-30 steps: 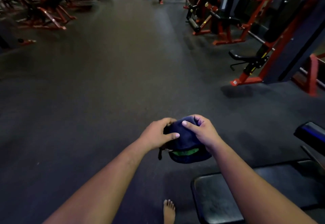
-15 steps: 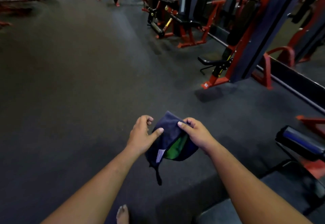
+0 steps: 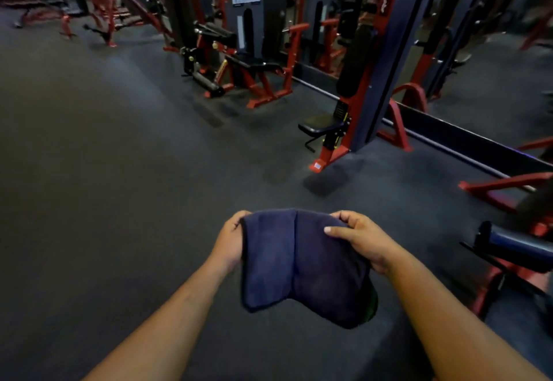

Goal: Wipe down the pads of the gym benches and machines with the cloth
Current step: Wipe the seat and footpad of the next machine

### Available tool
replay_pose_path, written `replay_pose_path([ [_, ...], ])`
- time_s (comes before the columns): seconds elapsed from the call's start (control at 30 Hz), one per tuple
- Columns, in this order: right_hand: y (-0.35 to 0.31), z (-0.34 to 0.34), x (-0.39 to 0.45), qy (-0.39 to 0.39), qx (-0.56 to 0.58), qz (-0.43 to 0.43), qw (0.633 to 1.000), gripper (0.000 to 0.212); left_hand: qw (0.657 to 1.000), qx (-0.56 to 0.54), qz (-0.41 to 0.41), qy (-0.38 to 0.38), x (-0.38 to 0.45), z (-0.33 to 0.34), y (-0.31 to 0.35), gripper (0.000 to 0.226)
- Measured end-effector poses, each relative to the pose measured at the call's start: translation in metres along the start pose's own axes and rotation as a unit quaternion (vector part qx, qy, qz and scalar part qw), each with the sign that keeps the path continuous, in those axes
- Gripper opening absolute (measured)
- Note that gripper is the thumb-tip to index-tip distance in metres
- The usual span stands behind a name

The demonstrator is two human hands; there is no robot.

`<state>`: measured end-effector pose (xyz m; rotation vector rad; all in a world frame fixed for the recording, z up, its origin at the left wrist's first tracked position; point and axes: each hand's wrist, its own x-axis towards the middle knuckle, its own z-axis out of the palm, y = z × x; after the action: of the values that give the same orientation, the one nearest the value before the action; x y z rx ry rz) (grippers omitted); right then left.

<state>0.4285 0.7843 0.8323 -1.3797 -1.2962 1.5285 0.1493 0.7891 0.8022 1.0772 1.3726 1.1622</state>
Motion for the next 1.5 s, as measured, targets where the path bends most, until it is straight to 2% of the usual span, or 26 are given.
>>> replay_pose_path([
  [0.07,-0.006,-0.004,0.033,0.045,-0.007,0.001,0.999,0.014,0.996,-0.065,-0.054,-0.007,0.035,-0.005,0.014,0.021],
  [0.13,-0.007,-0.008,0.071,0.093,-0.081,-0.008,0.992,0.014,0.994,-0.065,-0.084,-0.033,0.070,-0.002,0.026,0.019],
  [0.17,-0.005,-0.009,0.089,0.125,-0.161,-0.012,0.979,0.015,0.994,-0.053,-0.083,-0.045,0.087,0.002,0.030,0.020],
  [0.23,-0.006,-0.002,0.129,0.208,-0.335,-0.044,0.918,0.027,0.997,0.014,-0.041,-0.064,0.129,0.014,0.038,0.019],
  [0.27,-0.009,0.006,0.142,0.239,-0.361,-0.089,0.897,0.033,0.995,0.063,-0.012,-0.076,0.144,0.020,0.045,0.016],
  [0.3,-0.013,0.016,0.161,0.239,-0.343,-0.131,0.899,0.040,0.989,0.116,0.011,-0.087,0.166,0.027,0.047,0.011],
  [0.37,-0.026,0.038,0.191,0.159,-0.245,-0.138,0.946,0.058,0.971,0.209,0.038,-0.112,0.206,0.037,0.053,0.006],
  [0.43,-0.034,0.051,0.222,0.063,-0.227,-0.076,0.969,0.069,0.942,0.302,0.055,-0.133,0.242,0.040,0.062,0.012],
  [0.47,-0.037,0.051,0.244,0.052,-0.242,-0.067,0.967,0.065,0.930,0.336,0.062,-0.136,0.265,0.040,0.071,0.016],
  [0.6,-0.056,0.030,0.319,0.132,-0.271,-0.082,0.950,0.011,0.872,0.463,0.086,-0.132,0.348,0.017,0.103,0.027],
  [0.7,-0.088,0.010,0.374,0.187,-0.360,-0.069,0.912,0.017,0.778,0.593,0.099,-0.181,0.423,-0.023,0.116,0.031],
  [0.77,-0.103,-0.002,0.408,0.214,-0.447,-0.065,0.866,0.020,0.738,0.631,0.104,-0.216,0.469,-0.054,0.115,0.028],
  [0.8,-0.111,-0.009,0.432,0.225,-0.475,-0.070,0.848,0.024,0.738,0.624,0.112,-0.231,0.498,-0.072,0.114,0.026],
  [0.83,-0.117,-0.018,0.450,0.216,-0.486,-0.074,0.844,0.031,0.757,0.596,0.119,-0.241,0.521,-0.088,0.111,0.022],
  [0.9,-0.133,-0.040,0.486,0.125,-0.478,-0.068,0.867,0.040,0.839,0.466,0.125,-0.253,0.570,-0.113,0.109,0.008],
  [0.93,-0.142,-0.048,0.498,0.058,-0.471,-0.064,0.878,0.035,0.878,0.384,0.119,-0.259,0.586,-0.119,0.110,0.007],
  [1.0,-0.157,-0.055,0.530,-0.007,-0.478,-0.091,0.874,0.015,0.899,0.318,0.149,-0.260,0.621,-0.123,0.121,0.023],
  [1.03,-0.166,-0.056,0.549,-0.003,-0.496,-0.138,0.857,0.009,0.879,0.344,0.199,-0.263,0.641,-0.122,0.129,0.033],
  [1.07,-0.175,-0.055,0.564,0.011,-0.526,-0.194,0.828,0.018,0.844,0.380,0.270,-0.267,0.657,-0.118,0.137,0.042],
  [1.1,-0.186,-0.050,0.578,0.024,-0.558,-0.242,0.793,0.028,0.792,0.416,0.357,-0.270,0.669,-0.111,0.146,0.046],
  [1.17,-0.217,-0.034,0.607,0.056,-0.594,-0.305,0.742,0.027,0.688,0.448,0.506,-0.266,0.698,-0.097,0.169,0.039],
  [1.23,-0.250,-0.017,0.634,0.100,-0.595,-0.358,0.713,0.022,0.641,0.427,0.576,-0.272,0.725,-0.078,0.196,0.033],
  [1.27,-0.263,-0.008,0.644,0.123,-0.574,-0.371,0.719,0.022,0.631,0.416,0.591,-0.280,0.733,-0.068,0.207,0.032],
  [1.33,-0.274,-0.003,0.676,0.173,-0.492,-0.393,0.757,0.029,0.657,0.383,0.578,-0.297,0.756,-0.050,0.220,0.041],
  [1.43,-0.276,0.003,0.723,0.264,-0.338,-0.386,0.817,0.032,0.764,0.316,0.454,-0.331,0.801,-0.026,0.223,0.073],
  [1.5,-0.279,0.003,0.757,0.341,-0.254,-0.340,0.839,0.029,0.770,0.325,0.414,-0.361,0.841,-0.007,0.221,0.088],
])
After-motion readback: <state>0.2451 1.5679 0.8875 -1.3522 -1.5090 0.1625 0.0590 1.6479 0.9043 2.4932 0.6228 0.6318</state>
